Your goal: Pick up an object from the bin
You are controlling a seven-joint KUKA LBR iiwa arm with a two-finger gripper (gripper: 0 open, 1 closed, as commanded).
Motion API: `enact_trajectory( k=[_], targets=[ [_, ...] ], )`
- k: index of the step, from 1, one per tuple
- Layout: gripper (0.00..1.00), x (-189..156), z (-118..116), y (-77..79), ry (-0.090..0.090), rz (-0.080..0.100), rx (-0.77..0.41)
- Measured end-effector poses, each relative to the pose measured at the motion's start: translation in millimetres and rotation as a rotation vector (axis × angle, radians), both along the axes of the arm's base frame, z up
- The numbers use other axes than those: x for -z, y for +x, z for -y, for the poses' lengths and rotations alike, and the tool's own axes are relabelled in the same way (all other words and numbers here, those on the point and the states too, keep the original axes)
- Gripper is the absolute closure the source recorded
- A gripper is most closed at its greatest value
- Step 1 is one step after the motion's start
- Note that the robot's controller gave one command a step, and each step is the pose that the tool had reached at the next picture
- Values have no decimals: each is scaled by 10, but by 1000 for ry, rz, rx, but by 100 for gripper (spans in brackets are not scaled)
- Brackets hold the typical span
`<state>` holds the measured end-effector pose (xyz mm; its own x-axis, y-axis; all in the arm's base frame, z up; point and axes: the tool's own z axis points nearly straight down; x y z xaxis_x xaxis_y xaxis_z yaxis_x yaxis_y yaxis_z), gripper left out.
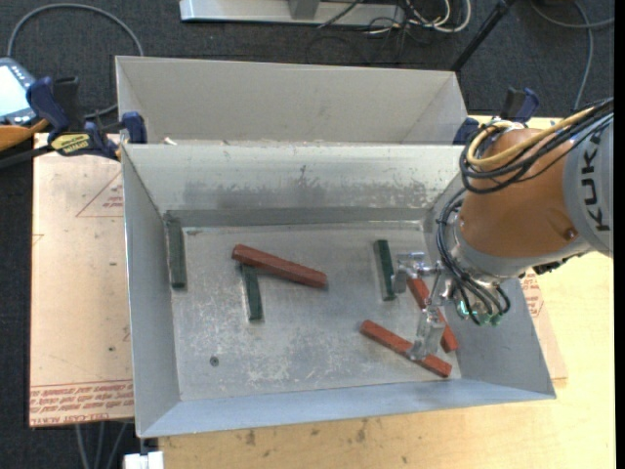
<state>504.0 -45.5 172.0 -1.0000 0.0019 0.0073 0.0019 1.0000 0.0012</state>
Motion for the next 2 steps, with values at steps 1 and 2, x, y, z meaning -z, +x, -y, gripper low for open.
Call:
enact_trajectory(
  k=[1,2],
  targets=[
    [0,1059,745,-49,-1,3,-25],
    [0,433,111,571,2,20,-17]
  ],
)
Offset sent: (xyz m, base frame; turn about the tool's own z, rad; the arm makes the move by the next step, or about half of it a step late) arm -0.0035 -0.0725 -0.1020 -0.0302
